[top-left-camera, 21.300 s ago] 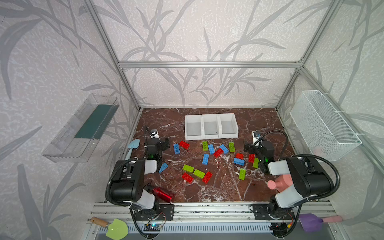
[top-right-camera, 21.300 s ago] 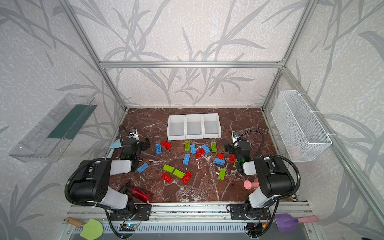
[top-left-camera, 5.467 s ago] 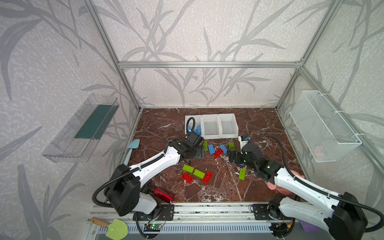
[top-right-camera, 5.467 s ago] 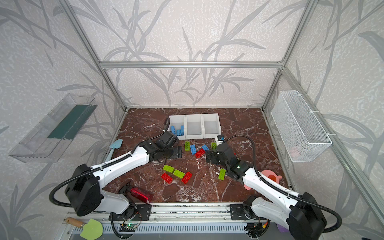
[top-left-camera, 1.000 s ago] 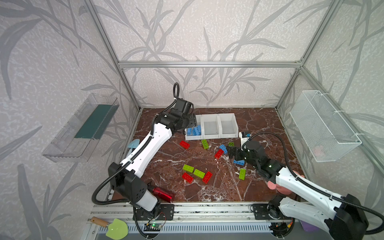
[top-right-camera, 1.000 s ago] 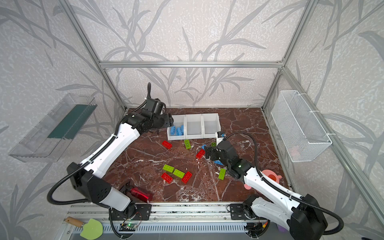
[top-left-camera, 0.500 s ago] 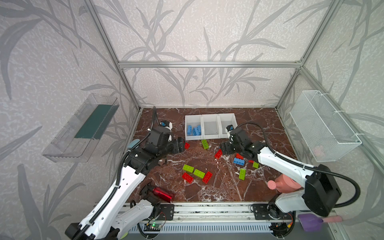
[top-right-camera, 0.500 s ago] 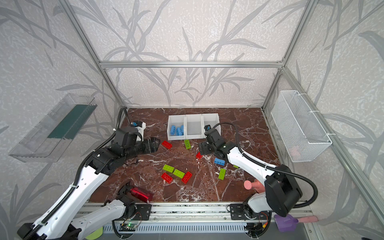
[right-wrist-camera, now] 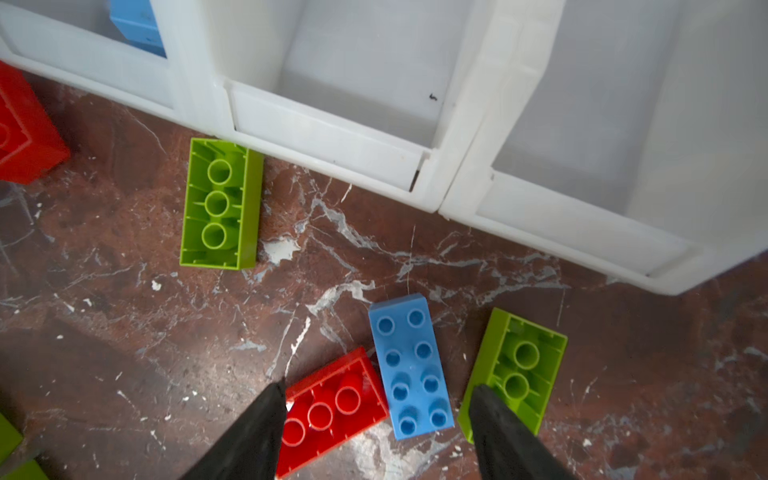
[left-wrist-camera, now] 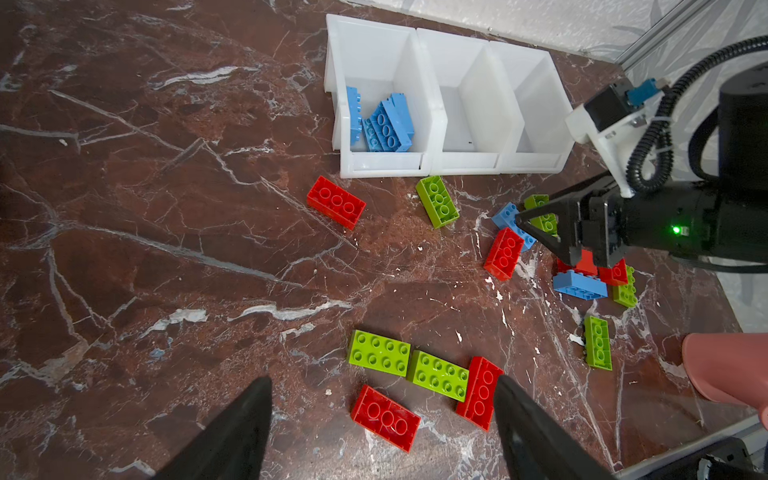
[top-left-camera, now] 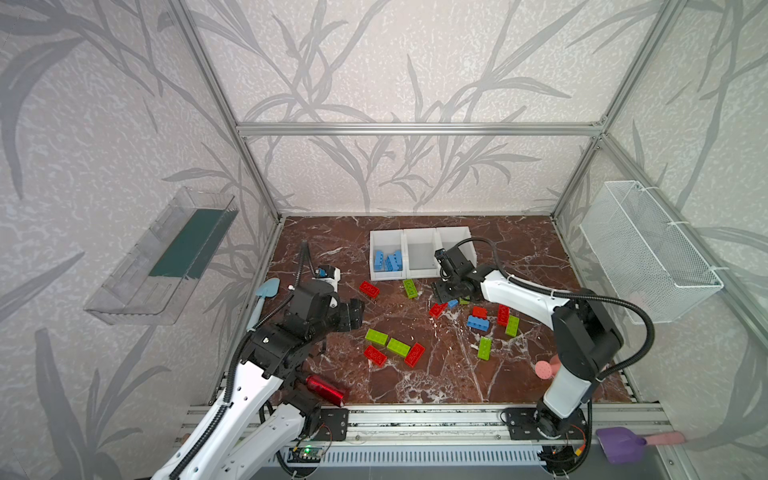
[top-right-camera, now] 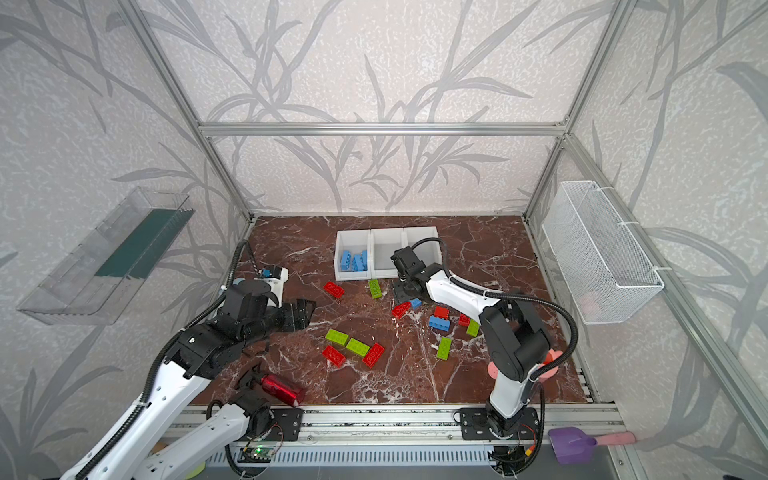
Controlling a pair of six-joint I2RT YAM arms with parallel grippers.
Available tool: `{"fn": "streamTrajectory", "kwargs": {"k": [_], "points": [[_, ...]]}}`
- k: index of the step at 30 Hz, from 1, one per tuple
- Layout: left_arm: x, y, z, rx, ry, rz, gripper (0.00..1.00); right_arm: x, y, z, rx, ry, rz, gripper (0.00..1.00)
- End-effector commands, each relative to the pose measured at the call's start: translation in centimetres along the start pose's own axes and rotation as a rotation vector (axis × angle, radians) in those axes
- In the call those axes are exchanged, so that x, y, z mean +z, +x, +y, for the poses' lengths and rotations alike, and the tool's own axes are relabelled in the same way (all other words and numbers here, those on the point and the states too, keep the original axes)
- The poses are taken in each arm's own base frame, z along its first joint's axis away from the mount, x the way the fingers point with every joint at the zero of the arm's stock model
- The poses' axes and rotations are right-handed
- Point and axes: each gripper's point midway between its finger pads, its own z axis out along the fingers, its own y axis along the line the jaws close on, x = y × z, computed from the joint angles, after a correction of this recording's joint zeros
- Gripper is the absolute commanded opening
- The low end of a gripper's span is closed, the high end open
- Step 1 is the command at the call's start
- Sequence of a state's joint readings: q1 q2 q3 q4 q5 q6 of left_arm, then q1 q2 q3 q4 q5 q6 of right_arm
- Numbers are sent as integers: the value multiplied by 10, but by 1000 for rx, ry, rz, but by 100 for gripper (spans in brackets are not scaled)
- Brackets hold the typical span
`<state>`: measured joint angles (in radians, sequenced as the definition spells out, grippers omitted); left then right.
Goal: Sort the legos into containers by color
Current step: 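Withdraw the left arm while the right gripper reaches to a blue brick, then grasp the blue brick with the right gripper and lift it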
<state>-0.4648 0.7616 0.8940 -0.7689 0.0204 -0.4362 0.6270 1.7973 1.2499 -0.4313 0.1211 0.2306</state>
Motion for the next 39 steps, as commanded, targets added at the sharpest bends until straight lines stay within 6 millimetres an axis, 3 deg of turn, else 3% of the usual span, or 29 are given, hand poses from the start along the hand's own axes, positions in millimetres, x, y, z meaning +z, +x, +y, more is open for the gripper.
{"fn": "streamTrajectory", "kwargs": {"k": [1,17,21,31,39], "points": [[-3,-1,-5,21,30,-7,83,5,7,-6,-6,37,70,72],[0,4,-4,36,32,12,83,42,28,-20,-23,140,170,72],[1,4,-3,34,23,14,83,47,40,-23,-33,156,213,65],[3,4,1,35,-1,21,83,37,60,-27,-23,152,231,50],[4,5,2,37,-9,25,83,30,60,-25,-14,129,217,31]]}}
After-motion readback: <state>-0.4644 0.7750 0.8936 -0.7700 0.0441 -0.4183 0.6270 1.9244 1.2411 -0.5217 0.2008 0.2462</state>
